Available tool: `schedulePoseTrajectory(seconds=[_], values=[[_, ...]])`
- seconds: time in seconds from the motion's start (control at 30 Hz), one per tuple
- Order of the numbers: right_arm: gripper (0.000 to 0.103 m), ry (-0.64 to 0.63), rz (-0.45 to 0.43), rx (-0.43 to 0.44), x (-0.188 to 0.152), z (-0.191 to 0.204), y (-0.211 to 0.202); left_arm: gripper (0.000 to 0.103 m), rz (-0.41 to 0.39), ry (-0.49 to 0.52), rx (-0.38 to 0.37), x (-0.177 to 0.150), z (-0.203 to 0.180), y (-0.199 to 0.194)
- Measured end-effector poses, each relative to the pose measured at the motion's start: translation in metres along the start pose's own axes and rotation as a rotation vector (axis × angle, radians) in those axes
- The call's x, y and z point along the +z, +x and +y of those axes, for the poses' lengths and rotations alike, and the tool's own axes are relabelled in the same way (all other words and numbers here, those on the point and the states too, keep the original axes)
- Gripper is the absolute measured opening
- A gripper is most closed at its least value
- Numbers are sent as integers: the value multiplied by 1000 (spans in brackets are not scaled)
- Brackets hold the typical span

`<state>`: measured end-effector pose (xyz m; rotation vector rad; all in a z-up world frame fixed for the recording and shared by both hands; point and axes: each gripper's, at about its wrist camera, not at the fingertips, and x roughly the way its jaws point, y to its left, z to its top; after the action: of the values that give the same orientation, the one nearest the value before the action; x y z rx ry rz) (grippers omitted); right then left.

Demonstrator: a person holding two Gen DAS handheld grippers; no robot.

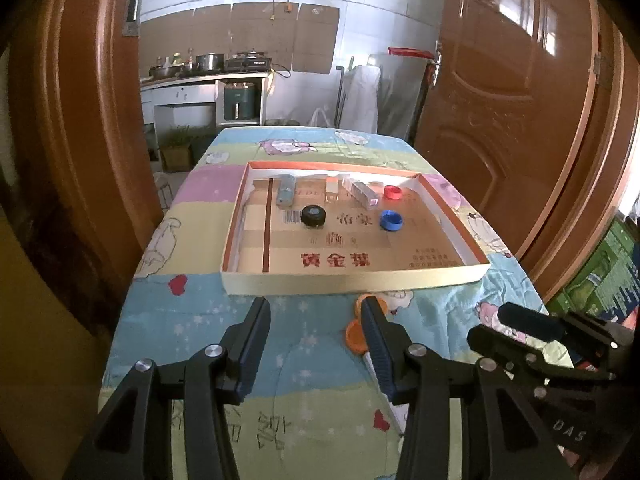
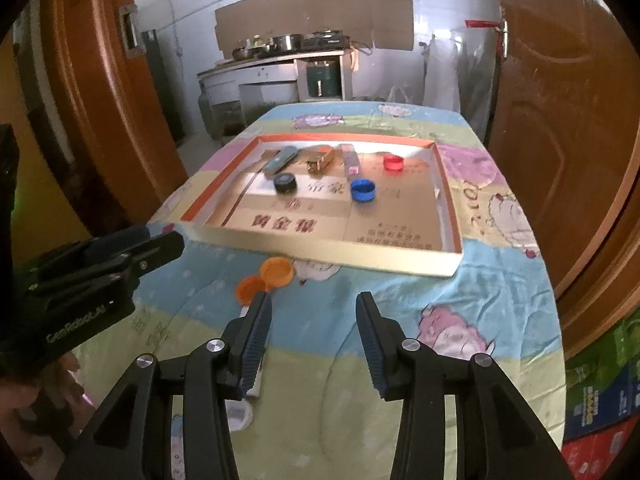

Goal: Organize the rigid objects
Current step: 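Grasp the white Hello Kitty box with the left gripper while the right gripper grasps the white cap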

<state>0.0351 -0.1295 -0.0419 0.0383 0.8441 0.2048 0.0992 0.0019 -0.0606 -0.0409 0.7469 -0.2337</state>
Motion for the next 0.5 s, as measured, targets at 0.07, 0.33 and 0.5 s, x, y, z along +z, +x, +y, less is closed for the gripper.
schedulePoseTrajectory(seconds=[0.07, 0.33, 0.5], values=[[45, -4, 8, 8, -5, 3, -1, 47, -1, -3, 0, -5, 1, -3], [46, -37, 59, 86, -41, 27, 2, 47, 3, -17, 7, -26, 7, -13], [49, -77, 86, 104, -62, 41, 6, 47, 5, -27, 8, -32, 12, -16]])
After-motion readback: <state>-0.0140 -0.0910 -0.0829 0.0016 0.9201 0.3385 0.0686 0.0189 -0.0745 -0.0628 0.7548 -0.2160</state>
